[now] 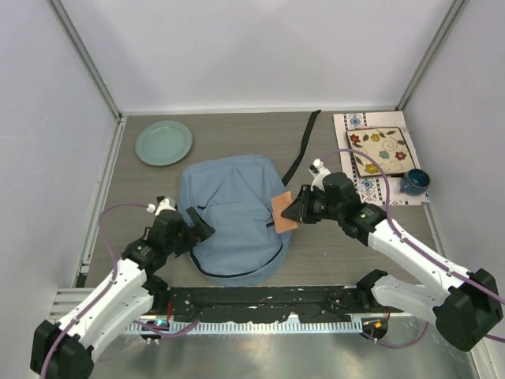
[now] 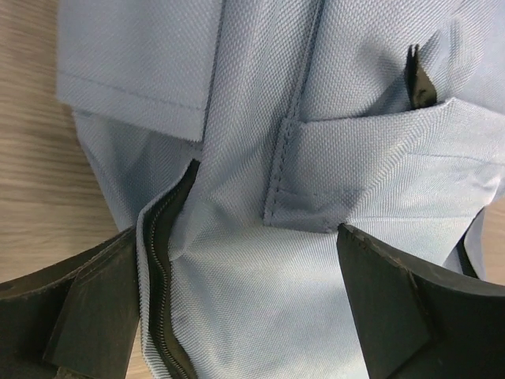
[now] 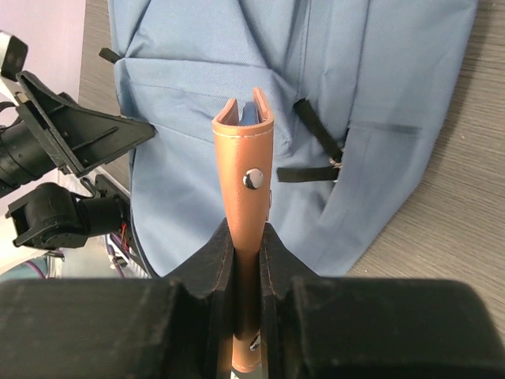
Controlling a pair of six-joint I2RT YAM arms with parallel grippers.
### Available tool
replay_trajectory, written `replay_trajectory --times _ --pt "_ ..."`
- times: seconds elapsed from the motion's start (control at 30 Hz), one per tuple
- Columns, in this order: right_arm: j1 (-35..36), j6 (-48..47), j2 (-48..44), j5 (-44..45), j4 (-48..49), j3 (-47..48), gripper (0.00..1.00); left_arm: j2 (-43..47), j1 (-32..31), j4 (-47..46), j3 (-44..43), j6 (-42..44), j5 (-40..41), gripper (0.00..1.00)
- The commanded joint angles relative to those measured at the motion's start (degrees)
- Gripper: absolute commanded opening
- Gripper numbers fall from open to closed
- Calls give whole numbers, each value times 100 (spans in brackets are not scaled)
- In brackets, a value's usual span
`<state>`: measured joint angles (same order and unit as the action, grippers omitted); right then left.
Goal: Pack the student bag
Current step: Adjust the student bag at the center of the board.
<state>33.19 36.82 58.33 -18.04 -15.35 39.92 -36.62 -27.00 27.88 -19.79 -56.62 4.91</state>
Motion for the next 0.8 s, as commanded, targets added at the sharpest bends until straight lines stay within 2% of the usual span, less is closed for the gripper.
replay_trajectory --times 0.0,0.13,0.3,0.47,0.6,0.77 --pt "-128 150 -84 46 287 7 1 -669 -7 -1487 -182 -78 -1132 100" --pt "-260 238 -111 47 287 -37 1 -1364 -7 -1461 -683 195 -1203 100" --pt "-480 256 -137 11 252 -46 1 -1707 -7 -1724 -894 344 -1220 100" --pt "-839 335 -67 -103 235 -37 1 -2094 -7 -1505 -1158 485 -1203 100" --pt "-1042 440 -58 -147 235 -28 1 -1876 -7 -1005 -1290 503 -756 100" --pt "-1201 545 -111 -77 243 -28 1 -1305 -7 190 -1536 485 131 100"
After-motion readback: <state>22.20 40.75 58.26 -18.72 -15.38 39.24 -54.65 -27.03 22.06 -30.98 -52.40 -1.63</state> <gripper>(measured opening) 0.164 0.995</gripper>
